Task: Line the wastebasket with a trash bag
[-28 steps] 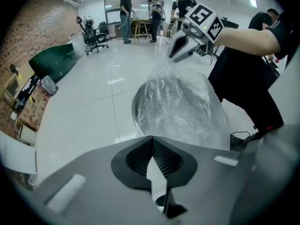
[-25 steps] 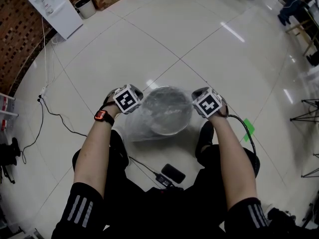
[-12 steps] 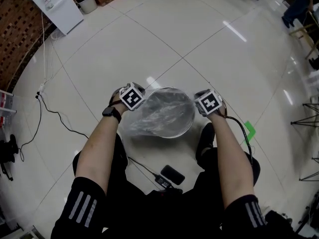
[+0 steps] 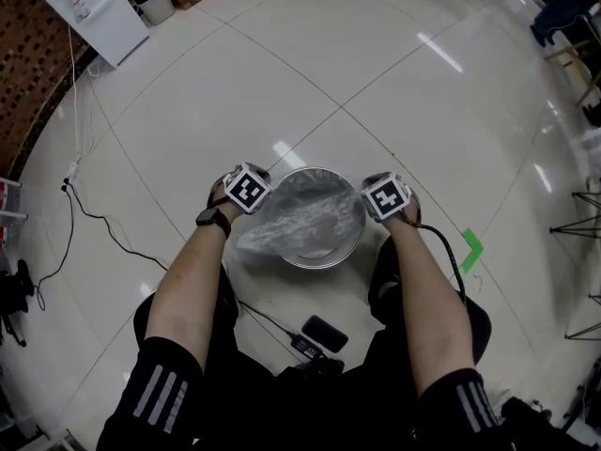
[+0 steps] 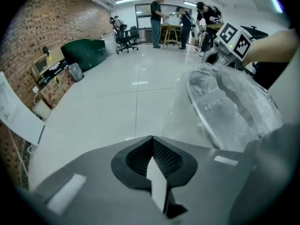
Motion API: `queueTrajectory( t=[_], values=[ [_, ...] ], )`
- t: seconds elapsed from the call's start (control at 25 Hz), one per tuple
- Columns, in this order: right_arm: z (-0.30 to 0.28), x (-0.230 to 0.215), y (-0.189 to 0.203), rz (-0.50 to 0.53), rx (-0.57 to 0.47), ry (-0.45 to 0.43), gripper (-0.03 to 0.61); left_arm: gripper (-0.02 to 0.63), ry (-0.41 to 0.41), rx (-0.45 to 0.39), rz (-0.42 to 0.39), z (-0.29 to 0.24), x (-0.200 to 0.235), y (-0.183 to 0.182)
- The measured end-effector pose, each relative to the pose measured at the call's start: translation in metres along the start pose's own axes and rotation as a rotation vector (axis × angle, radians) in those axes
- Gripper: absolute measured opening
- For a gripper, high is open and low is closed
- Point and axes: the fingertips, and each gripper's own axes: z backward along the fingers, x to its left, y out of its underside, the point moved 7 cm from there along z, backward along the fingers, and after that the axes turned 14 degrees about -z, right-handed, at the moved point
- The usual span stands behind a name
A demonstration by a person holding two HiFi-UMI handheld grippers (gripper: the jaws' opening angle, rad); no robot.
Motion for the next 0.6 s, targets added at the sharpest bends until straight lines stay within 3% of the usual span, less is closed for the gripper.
queueTrajectory(
  t=[0.24, 0.4, 0.48, 0.6],
  values=[
    [-0.014, 0.009, 0.024, -0.058, 0.078, -0.158, 0.008, 0.002, 0.137, 0.025, 0.055, -0.015, -0.022, 0.018],
    [-0.022, 0.009, 0.037, -0.129, 0.091, -0.206, 0.011, 0.087, 0.178, -0.013, 0.128, -0.020, -0.029, 0.031],
    [-0.017, 0.006, 0.036, -0.130, 0.083, -0.201, 0.035, 0.137, 0.170, -0.034, 0.148, -0.015, -0.024, 0.035],
    [-0.003, 0.003, 0.027, -0.141, 0.045, -0.212, 0.078, 0.161, 0.096, -0.042, 0.145, 0.005, -0.004, 0.040]
  ],
)
